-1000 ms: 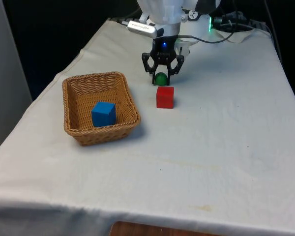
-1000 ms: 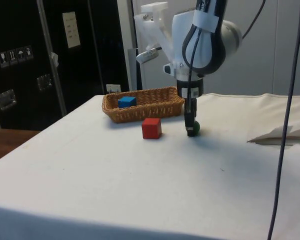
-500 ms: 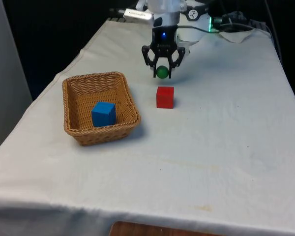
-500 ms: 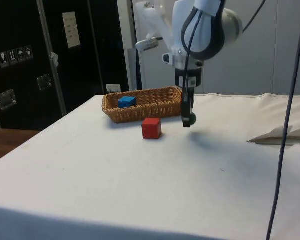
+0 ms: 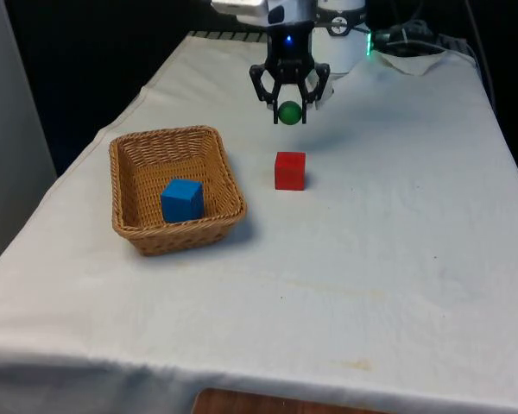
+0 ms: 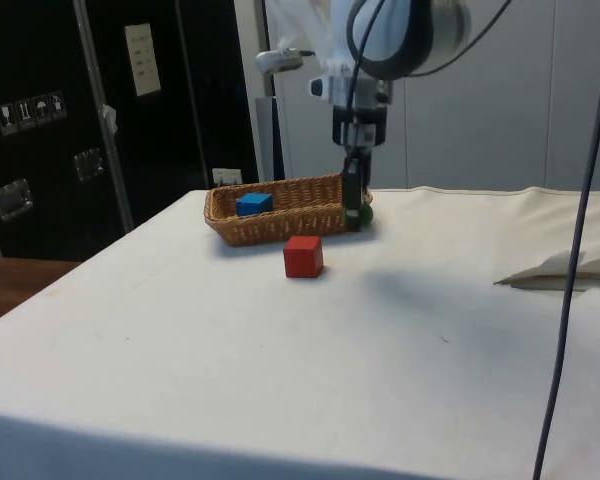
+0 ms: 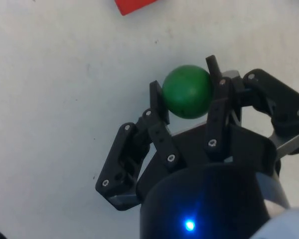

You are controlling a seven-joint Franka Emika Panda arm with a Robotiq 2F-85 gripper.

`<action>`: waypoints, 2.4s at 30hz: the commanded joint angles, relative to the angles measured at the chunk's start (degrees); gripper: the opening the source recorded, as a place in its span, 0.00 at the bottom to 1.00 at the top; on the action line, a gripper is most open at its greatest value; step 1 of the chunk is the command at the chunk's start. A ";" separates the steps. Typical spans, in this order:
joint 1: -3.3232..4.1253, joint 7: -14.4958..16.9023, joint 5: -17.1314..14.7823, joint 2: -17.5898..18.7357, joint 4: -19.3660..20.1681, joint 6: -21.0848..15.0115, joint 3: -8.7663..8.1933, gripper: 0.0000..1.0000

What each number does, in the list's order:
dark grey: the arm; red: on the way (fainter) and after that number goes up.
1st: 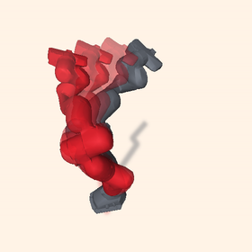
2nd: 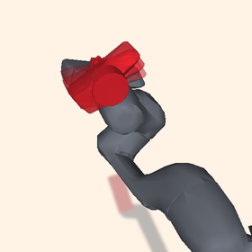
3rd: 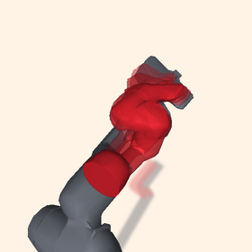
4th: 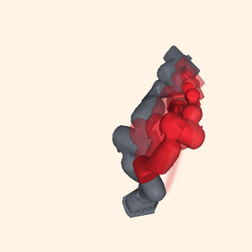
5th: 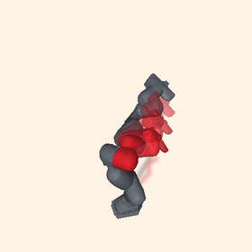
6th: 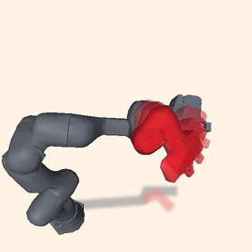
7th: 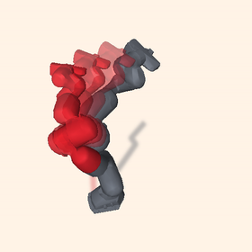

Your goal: Place all non-red objects into the basket.

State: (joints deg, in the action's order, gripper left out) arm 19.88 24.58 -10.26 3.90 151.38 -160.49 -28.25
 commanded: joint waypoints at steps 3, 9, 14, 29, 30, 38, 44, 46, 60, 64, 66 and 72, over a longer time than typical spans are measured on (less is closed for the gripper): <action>0.00 0.00 0.29 -0.46 -0.80 1.09 -0.06 0.00; -0.23 -0.92 1.78 -1.89 -4.24 6.13 -0.40 0.00; -0.40 -0.23 1.15 -2.23 -6.93 9.45 -0.63 0.00; -0.69 2.92 -1.32 1.09 -16.10 16.90 -2.01 0.00; -0.46 2.06 -0.29 1.03 -15.87 16.39 -2.23 0.00; -1.38 6.53 -4.53 6.70 -21.94 18.16 -3.32 0.00; -1.83 8.88 -6.70 10.26 -25.50 18.85 -4.24 0.00; -1.38 8.42 -6.25 10.60 -25.55 18.39 -4.76 0.00; -3.32 15.99 -12.32 16.67 -30.25 19.08 -7.33 0.00; -2.92 17.07 -13.41 17.99 -30.42 18.74 -8.37 0.00; -3.44 17.99 -14.61 18.74 -30.77 18.28 -7.85 0.00; -3.38 18.56 -15.53 20.40 -31.23 18.11 -8.54 0.00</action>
State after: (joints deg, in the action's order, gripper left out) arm 16.50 43.14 -25.78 24.29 120.15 -142.38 -36.78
